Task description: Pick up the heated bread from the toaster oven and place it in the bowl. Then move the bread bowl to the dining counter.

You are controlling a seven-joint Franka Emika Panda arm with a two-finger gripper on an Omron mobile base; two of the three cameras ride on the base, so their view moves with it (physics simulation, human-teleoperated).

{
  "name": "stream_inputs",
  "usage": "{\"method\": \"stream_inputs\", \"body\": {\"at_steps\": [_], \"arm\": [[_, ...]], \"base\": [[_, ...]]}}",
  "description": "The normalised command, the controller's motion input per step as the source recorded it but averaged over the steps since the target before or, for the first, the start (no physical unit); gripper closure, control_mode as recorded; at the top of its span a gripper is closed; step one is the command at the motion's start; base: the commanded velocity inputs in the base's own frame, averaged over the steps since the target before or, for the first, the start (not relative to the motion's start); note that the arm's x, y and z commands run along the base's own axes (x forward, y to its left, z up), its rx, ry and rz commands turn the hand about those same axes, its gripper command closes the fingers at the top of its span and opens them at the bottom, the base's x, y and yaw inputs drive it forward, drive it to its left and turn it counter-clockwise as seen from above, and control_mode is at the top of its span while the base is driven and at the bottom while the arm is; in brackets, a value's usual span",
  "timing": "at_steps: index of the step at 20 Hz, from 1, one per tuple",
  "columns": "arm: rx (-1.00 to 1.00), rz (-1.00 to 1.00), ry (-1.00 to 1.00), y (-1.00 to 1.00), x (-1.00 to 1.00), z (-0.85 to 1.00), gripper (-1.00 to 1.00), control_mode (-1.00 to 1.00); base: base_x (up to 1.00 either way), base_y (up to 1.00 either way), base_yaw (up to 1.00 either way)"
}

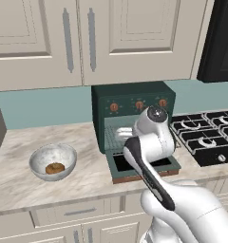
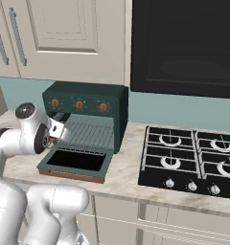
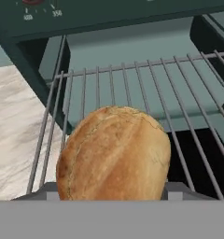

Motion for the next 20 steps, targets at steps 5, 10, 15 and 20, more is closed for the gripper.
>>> {"method": "stream_inputs", "body": {"at_steps": [5, 10, 15, 20], "arm": [[0.0, 0.26, 0.0, 0.85, -0.8, 0.62, 1.0, -1.0], [0.0, 0.34, 0.08, 1.0, -0.06, 0.37, 1.0, -1.0], [-0.01, 0.22, 0.22, 1.0, 0.03, 0.12, 1.0, -1.0], [-0.03, 0.09, 0.14, 0.75, 0.13, 0.0, 1.0, -1.0]], "base": [[0.0, 0.0, 0.0], [0.0, 0.0, 0.0], [0.0, 0.0, 0.0], [0.0, 0.0, 0.0]]}}
